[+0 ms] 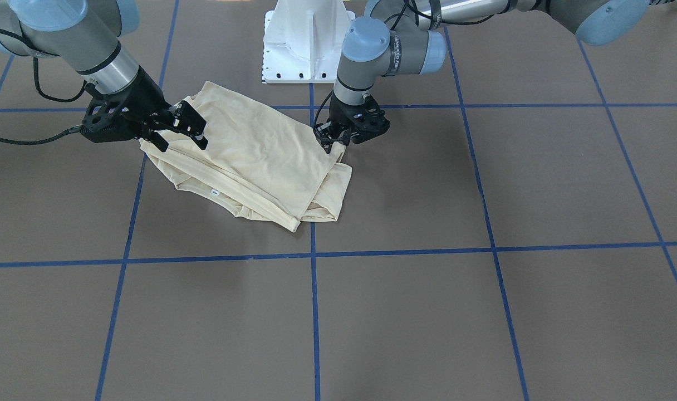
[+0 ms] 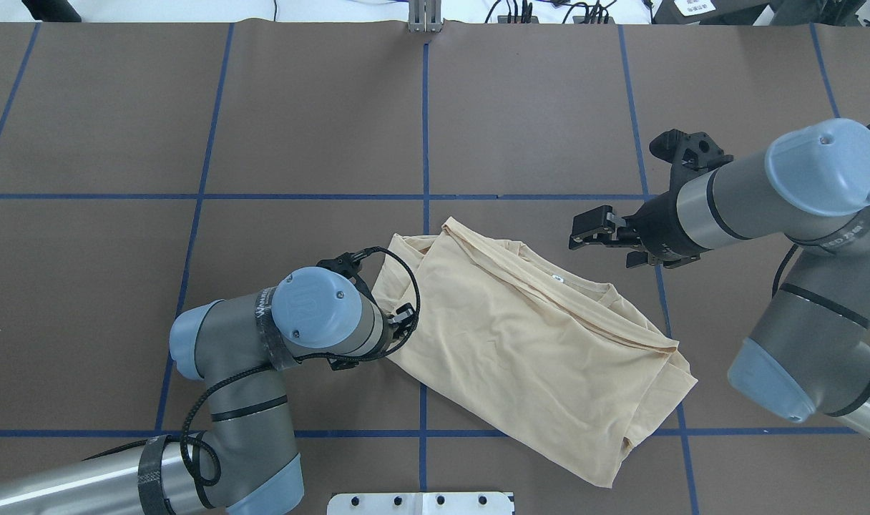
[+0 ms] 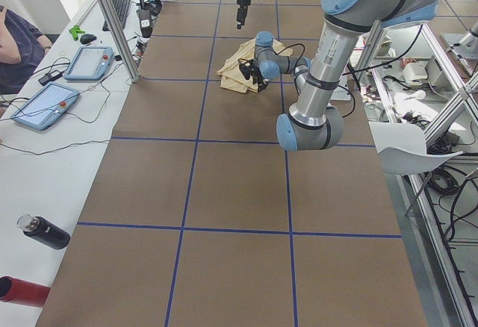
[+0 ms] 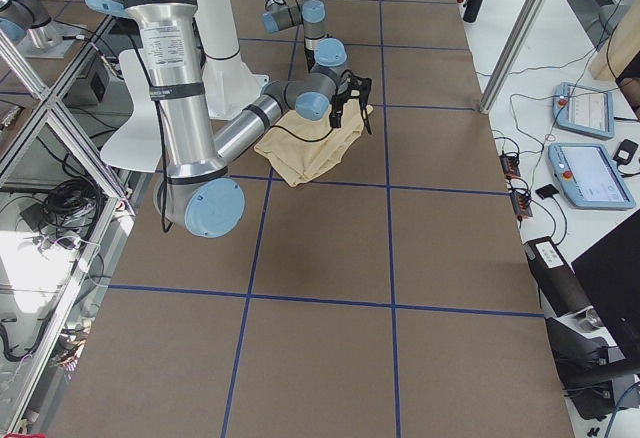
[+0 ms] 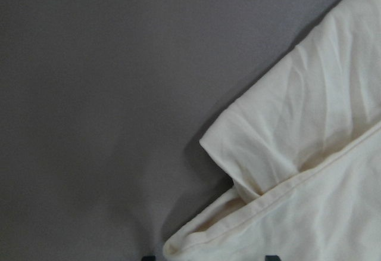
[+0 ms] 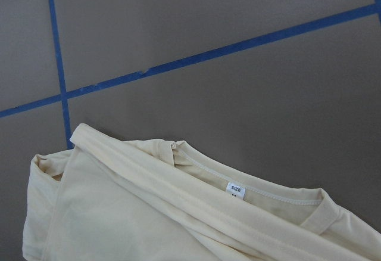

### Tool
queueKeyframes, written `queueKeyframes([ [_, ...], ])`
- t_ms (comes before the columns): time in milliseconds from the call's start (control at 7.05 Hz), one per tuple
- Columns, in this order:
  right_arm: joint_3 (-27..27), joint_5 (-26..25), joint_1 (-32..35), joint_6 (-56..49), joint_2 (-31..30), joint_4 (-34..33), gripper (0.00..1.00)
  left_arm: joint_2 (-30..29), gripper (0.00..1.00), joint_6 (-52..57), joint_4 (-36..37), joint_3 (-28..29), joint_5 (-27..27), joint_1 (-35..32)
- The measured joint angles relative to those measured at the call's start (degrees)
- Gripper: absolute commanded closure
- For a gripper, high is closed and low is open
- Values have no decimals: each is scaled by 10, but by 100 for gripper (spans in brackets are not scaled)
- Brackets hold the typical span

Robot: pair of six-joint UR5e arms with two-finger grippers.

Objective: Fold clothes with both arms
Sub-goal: 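Grasp the shirt corner with the left gripper and rotate it upright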

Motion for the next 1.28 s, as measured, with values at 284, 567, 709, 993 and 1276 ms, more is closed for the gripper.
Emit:
queueKeyframes([
  [284, -1, 1, 1, 0, -1, 0, 0, 0, 100, 0, 0, 0, 0, 0],
  [567, -1, 1, 1, 0, -1, 0, 0, -1, 100, -1, 6, -2, 0, -5],
  [709, -2, 1, 1, 0, -1, 0, 0, -2, 100, 0, 8, -3, 0, -16],
  [993, -2, 1, 1, 0, -2, -1, 0, -8, 100, 3, 9, 1, 1, -56],
  [1276, -3, 1, 1, 0, -3, -1, 0, -43, 100, 17, 6, 52, 15, -102],
])
